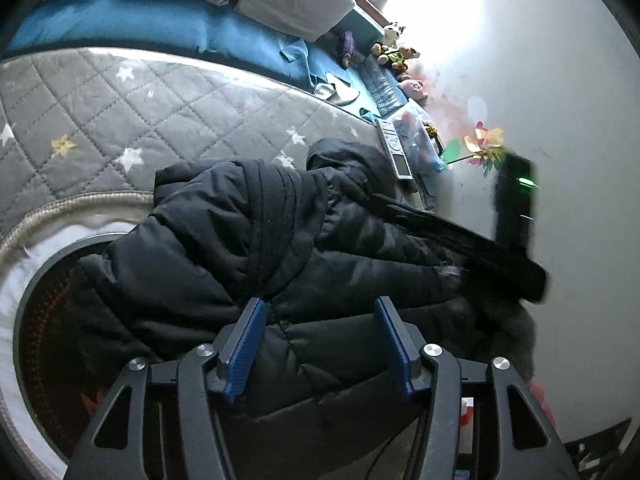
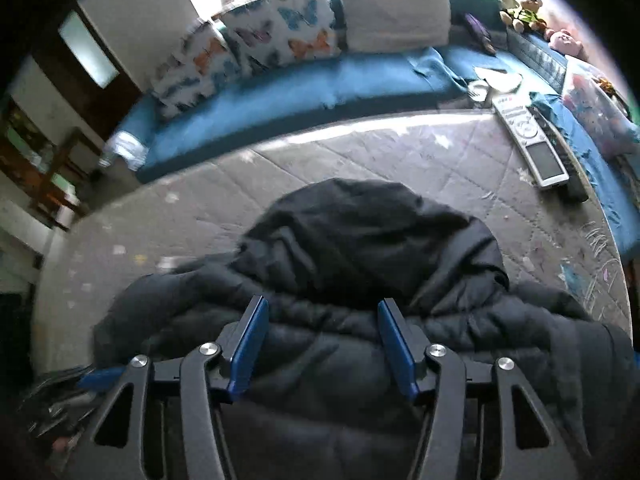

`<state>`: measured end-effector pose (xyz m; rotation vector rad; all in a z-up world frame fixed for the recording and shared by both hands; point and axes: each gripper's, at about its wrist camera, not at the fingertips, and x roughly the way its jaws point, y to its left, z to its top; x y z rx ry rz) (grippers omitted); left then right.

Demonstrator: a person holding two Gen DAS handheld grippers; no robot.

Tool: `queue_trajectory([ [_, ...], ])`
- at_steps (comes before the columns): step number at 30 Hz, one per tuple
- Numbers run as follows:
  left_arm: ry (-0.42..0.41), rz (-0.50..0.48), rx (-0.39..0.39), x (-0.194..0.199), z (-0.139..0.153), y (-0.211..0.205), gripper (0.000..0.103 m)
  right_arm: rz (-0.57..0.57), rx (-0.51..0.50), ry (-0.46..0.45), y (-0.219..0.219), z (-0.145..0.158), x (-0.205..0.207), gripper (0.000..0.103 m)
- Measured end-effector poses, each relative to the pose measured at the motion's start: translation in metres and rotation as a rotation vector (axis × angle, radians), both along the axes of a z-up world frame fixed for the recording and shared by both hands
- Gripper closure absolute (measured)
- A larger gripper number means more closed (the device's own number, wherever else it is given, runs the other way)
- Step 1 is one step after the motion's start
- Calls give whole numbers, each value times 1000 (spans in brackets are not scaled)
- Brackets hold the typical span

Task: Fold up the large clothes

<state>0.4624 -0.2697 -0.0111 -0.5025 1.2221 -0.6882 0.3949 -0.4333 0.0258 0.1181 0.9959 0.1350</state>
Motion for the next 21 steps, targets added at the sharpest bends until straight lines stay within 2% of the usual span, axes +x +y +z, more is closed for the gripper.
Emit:
queue_trajectory([
  [3, 14, 2, -5, 3, -7, 3, 52, -10, -57, 54, 3, -22, 12, 40],
  [5, 40, 13, -32, 4, -11, 7, 52, -16, -62, 48, 3, -16, 9, 40],
  [7, 32, 13, -43, 1, -8, 12, 52, -13, -68, 21, 2, -2, -3, 41],
  [10, -30, -5, 4, -15, 9, 14, 52, 12, -90, -14, 0, 22, -44, 41],
  [13, -86, -33, 55, -38, 26, 11, 52, 44, -140, -23, 4, 31, -85, 41],
  [17, -121, -64, 87, -74, 34, 7, 52, 38, -192, -9, -4, 24, -141, 41],
  [21, -128, -93, 159, -101, 23, -4, 52, -22, -258, 3, -16, 4, -175, 41],
])
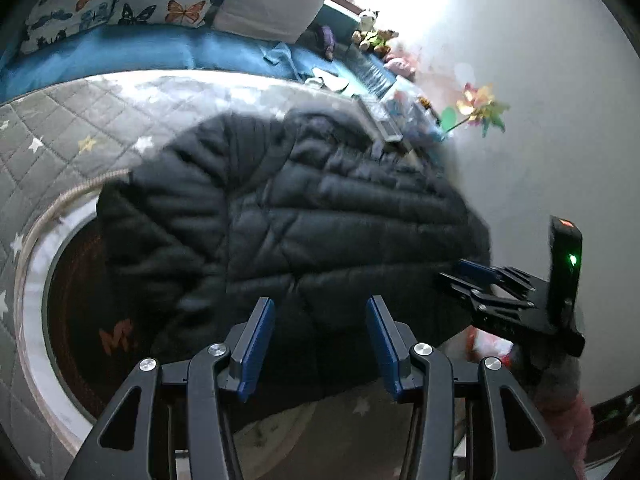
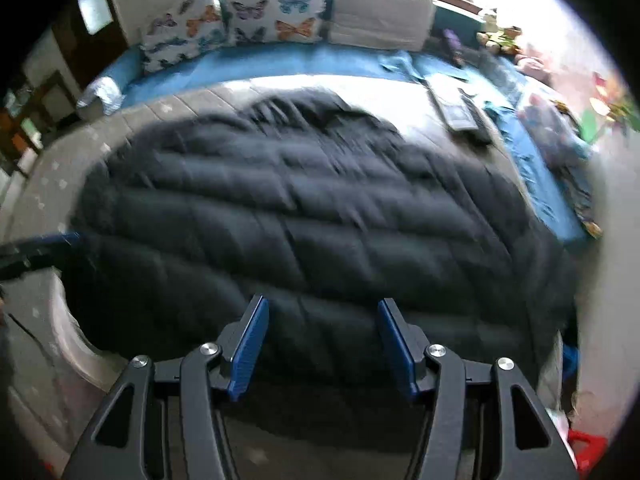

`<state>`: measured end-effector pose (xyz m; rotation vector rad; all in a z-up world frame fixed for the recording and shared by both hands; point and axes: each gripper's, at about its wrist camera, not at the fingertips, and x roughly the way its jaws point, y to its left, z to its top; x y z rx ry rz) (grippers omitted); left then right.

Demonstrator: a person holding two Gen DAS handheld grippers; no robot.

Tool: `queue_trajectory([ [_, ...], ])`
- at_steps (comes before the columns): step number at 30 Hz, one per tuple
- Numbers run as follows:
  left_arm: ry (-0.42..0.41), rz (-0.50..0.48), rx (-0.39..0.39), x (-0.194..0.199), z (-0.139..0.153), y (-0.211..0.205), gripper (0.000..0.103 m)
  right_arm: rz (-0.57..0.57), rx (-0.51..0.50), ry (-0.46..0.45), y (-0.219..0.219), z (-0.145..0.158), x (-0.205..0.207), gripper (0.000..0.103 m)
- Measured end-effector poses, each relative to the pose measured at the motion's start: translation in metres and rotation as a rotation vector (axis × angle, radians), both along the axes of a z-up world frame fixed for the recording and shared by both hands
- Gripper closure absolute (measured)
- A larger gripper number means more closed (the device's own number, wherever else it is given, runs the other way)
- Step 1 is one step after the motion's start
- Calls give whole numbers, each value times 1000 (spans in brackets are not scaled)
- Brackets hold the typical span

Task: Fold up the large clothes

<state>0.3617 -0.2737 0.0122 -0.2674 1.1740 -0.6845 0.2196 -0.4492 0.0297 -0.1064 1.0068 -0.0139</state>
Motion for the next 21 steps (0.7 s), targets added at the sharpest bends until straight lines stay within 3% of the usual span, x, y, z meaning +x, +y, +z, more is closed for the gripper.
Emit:
queue_trajectory([
  [5, -59, -20, 72, -32, -3, -5, 52, -57, -5, -42, -8, -15, -40, 41],
  [10, -240, -13, 188, -87, 12, -3, 52, -82, 12, -160, 1, -16, -82, 41],
  [15, -367, 31, 266, -136, 17, 9, 38, -109, 147, -280, 9, -15, -117, 40],
  [21, -444, 80, 308, -180, 22, 30, 23, -99, 138, -384, 31, -10, -142, 34],
])
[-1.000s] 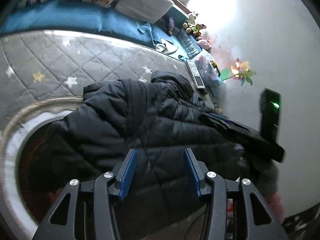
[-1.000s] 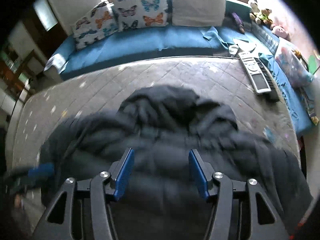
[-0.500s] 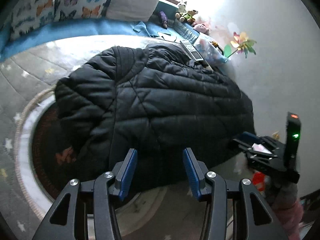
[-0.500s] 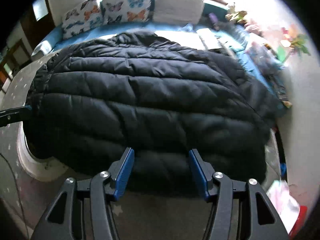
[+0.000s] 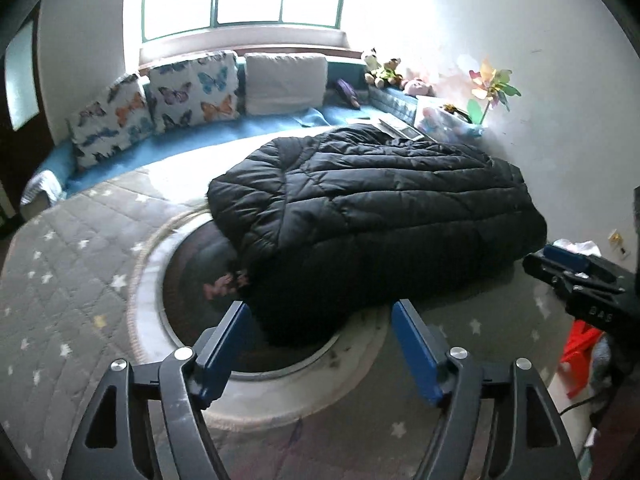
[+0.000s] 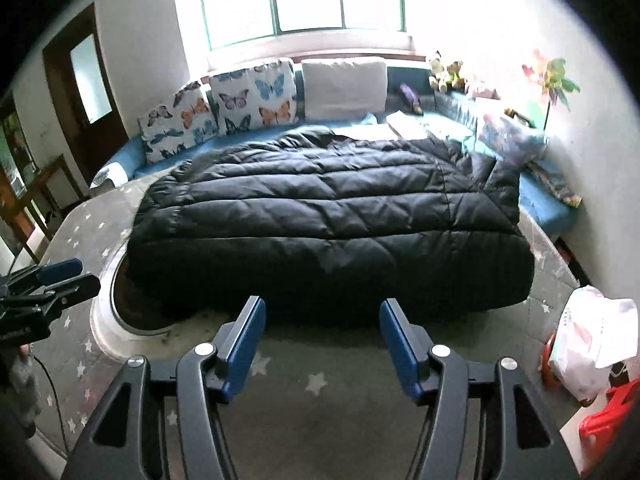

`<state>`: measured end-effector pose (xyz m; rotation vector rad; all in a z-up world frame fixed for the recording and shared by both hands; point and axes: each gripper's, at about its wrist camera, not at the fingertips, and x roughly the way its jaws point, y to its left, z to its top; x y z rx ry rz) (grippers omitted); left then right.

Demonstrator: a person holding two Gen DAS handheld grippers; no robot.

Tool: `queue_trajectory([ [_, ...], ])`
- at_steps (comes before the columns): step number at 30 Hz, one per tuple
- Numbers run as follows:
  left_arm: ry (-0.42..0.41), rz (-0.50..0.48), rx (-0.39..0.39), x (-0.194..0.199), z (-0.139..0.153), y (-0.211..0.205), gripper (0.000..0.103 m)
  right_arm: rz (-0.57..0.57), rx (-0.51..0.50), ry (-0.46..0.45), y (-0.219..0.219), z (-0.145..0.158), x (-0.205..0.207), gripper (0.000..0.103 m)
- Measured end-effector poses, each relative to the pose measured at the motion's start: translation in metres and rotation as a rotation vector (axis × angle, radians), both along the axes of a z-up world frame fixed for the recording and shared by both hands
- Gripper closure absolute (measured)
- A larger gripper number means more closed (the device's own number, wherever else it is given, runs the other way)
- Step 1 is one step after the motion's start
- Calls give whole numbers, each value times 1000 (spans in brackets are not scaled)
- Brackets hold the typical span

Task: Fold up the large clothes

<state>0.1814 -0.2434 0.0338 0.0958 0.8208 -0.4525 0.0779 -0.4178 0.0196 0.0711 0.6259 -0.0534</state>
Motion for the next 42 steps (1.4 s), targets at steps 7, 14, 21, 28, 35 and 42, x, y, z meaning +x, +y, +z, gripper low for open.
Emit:
queue_trajectory([
  [7, 16, 28, -29, -26, 4, 22, 22, -33, -117, -59, 27, 1, -27, 23],
  [14, -23, 15, -11, -52, 13, 27, 22, -60, -103, -80, 34, -2, -48, 17],
  [21, -9, 22, -13, -61, 8, 29, 22, -97, -90, -93, 30, -4, -59, 8],
  [28, 2, 35, -18, -65, 2, 29, 22, -114, -96, -102, 29, -5, -61, 5],
  [35, 6, 38, -14, -64, 1, 28, 22, -114, -90, -96, 27, -8, -60, 5],
  [42, 14, 38, -15, -62, -2, 26, 22, -116, -91, -93, 27, -9, -59, 5],
])
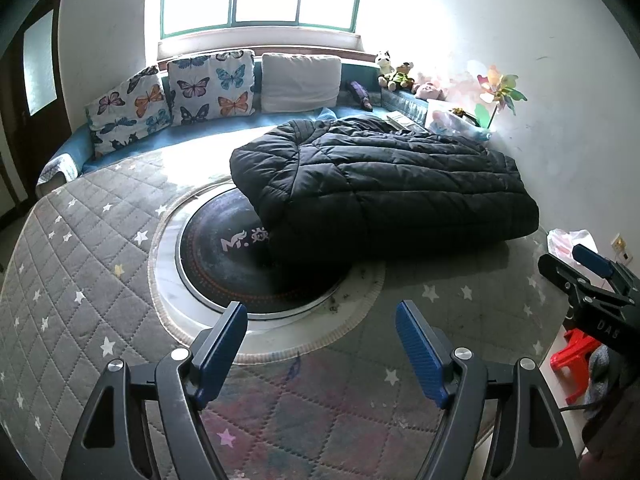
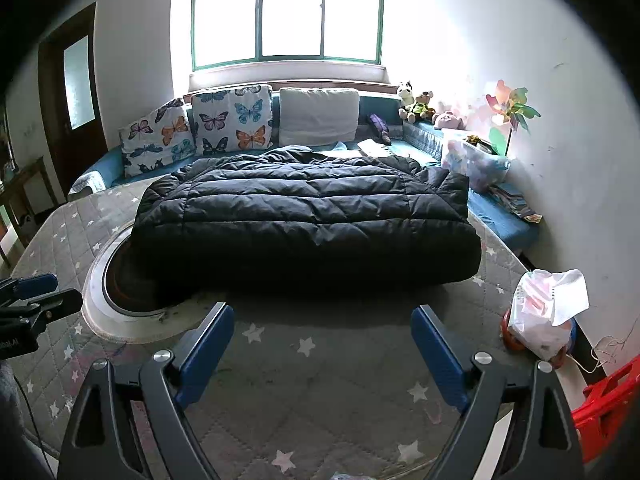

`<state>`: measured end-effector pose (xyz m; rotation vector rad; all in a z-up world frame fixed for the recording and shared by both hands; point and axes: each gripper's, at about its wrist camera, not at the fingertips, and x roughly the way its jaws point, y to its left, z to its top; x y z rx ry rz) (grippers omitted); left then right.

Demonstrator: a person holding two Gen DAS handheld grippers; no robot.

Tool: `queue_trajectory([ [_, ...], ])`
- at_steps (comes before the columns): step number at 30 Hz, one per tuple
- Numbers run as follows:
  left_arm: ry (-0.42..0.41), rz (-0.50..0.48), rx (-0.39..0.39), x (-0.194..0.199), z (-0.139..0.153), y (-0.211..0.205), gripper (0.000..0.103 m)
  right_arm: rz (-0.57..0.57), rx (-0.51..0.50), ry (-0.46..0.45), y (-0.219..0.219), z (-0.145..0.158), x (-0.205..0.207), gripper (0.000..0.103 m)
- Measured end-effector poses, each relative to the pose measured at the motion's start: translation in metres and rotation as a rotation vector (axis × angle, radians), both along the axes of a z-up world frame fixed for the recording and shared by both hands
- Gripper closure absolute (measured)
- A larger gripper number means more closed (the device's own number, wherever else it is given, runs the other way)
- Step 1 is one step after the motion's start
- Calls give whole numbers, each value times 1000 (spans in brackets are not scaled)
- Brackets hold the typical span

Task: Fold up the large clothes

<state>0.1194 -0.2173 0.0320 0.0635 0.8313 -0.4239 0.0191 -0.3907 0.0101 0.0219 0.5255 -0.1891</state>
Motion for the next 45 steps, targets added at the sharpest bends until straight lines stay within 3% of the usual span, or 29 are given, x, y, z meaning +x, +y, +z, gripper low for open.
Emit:
queue_trajectory([
  [45, 15, -3, 28, 5, -11, -7, 22, 4, -4, 4, -3, -1, 0, 5],
])
